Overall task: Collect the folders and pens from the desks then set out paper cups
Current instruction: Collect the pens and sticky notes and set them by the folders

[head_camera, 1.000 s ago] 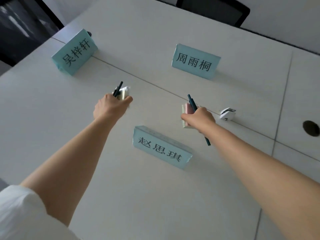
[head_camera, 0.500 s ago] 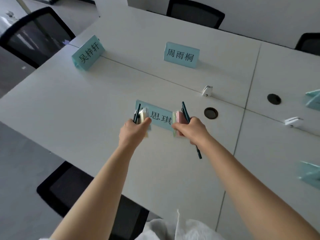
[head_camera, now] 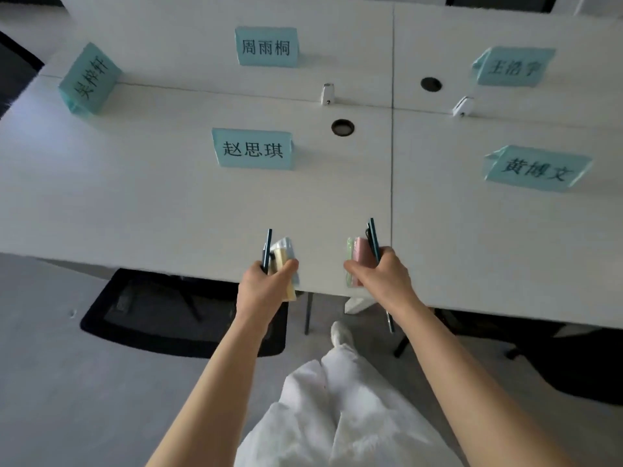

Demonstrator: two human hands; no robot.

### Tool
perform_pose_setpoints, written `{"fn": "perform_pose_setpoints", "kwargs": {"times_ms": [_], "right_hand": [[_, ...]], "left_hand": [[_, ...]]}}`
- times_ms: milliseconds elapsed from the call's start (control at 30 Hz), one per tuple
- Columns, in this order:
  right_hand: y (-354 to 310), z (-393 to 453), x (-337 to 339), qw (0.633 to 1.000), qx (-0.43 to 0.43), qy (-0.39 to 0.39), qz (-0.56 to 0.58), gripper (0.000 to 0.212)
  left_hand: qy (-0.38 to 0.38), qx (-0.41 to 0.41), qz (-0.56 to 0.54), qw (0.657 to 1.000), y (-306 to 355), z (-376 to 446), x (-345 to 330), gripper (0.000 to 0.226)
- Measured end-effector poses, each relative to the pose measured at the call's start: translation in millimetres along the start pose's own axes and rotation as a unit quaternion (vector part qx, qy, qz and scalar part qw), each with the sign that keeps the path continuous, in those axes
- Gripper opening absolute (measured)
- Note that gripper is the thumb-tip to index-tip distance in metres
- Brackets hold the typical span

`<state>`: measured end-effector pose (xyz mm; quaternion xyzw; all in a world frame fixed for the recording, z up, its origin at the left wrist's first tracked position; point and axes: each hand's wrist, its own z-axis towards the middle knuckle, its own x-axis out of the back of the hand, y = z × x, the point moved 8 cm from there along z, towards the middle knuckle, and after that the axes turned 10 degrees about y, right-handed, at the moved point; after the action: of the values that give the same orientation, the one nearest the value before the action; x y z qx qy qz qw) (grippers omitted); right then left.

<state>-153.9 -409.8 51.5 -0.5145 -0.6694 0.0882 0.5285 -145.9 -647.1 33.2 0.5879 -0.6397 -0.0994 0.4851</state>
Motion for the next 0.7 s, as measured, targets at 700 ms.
{"fn": "perform_pose_setpoints", "kwargs": {"times_ms": [700], "right_hand": [[289, -121, 265, 0.967, -0.123, 0.164, 0.152, 0.043]], "left_hand": [[-0.194, -0.137, 0.144, 0.961, -1, -258, -253, 0.037]]}}
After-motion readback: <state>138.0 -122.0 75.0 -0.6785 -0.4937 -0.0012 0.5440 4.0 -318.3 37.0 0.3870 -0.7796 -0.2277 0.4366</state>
